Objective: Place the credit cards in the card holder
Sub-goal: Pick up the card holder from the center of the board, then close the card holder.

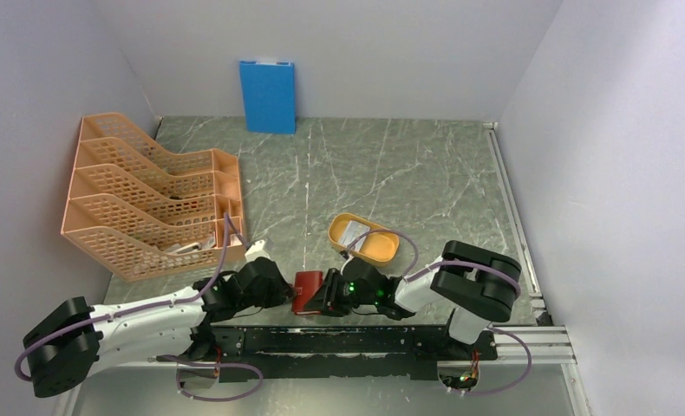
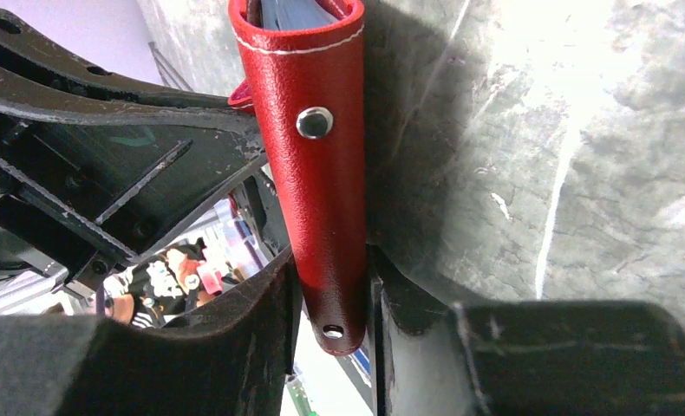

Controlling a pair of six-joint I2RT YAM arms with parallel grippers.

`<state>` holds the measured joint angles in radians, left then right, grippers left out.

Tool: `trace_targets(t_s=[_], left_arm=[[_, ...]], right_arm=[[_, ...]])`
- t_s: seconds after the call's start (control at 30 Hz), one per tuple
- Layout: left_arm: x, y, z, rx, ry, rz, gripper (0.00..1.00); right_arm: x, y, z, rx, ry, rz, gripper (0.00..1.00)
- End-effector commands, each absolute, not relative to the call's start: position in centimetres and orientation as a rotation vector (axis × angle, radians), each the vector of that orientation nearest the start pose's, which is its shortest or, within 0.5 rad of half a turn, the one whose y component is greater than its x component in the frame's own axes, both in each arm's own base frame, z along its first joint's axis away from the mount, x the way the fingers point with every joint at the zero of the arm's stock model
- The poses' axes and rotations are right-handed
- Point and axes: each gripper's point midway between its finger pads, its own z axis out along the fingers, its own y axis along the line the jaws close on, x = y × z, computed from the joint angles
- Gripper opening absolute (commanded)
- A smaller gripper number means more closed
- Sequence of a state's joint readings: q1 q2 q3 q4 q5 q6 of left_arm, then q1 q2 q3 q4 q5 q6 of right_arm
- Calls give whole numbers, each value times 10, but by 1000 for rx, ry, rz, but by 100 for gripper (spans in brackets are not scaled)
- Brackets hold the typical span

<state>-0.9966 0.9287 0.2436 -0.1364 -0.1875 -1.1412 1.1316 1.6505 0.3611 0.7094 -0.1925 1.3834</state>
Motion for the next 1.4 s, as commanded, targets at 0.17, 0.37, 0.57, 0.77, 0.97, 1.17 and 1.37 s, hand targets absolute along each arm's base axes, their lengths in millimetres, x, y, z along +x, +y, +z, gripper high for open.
trace_targets(t_s=[0.17,0.37,0.57,0.77,0.97,1.17,1.37], left_arm=[[107,-169,-21,-234,2644,-528,5],[123,-180,33,-232,2564,-567,25],[158,-176,169,-269,2263,-661,51],[189,-168,322,-248,1881,-759,68],[190,-179,433,-171,1688,-894,92],[184,-218,458,-77,1687,-1050,97],[180,-248,481,-10,1666,-1173,97]], right_arm=[[93,368,28,117,2579,1444,10],[105,370,63,-101,2519,1283,0],[138,339,135,-376,2356,909,0],[209,291,249,-615,1988,333,0],[244,245,368,-616,1482,-114,0],[246,212,412,-583,1196,-486,0],[220,211,424,-652,928,-648,0]])
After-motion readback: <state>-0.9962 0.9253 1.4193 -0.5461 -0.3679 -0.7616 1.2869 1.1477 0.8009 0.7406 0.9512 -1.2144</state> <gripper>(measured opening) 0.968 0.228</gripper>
